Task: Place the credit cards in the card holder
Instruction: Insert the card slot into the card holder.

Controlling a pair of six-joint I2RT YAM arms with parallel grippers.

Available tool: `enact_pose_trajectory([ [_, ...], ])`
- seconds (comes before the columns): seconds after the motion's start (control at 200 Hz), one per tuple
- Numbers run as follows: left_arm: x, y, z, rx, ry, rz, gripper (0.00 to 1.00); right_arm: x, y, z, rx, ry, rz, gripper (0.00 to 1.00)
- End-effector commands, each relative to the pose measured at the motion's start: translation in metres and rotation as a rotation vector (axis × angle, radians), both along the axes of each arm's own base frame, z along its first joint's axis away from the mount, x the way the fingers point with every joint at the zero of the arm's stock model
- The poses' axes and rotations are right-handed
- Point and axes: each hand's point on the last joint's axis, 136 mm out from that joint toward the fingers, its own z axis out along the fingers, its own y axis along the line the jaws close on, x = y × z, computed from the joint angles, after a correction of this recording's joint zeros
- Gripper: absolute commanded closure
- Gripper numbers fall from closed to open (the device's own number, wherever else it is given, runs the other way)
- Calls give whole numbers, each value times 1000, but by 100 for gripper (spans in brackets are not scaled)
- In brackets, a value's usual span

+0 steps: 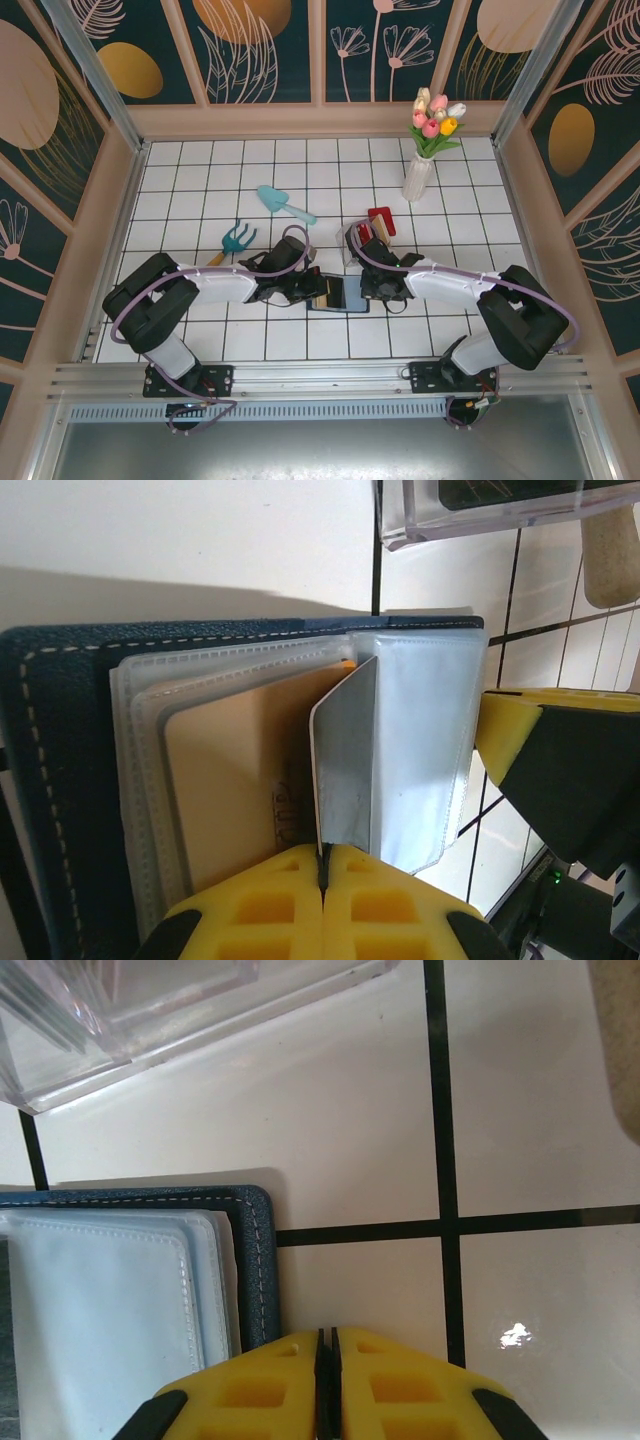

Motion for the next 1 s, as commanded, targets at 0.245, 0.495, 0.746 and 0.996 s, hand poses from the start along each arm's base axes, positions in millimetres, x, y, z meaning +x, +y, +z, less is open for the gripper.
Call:
enact_pose_trajectory([
  [0.245,-15,-3,-13,46,46,-115,100,2,4,-4,12,0,0,87],
  [0.495,-8,-16,-12,4,57,-78,95,0,6,-2,31,6,2,89],
  [0.746,-2,-22,-7,-40,60,-20,93,-12,3,-8,64,35,-10,94],
  [0.996,-7,-30,-13,-5,59,-26,88,-14,9,-7,123,37,-32,95],
])
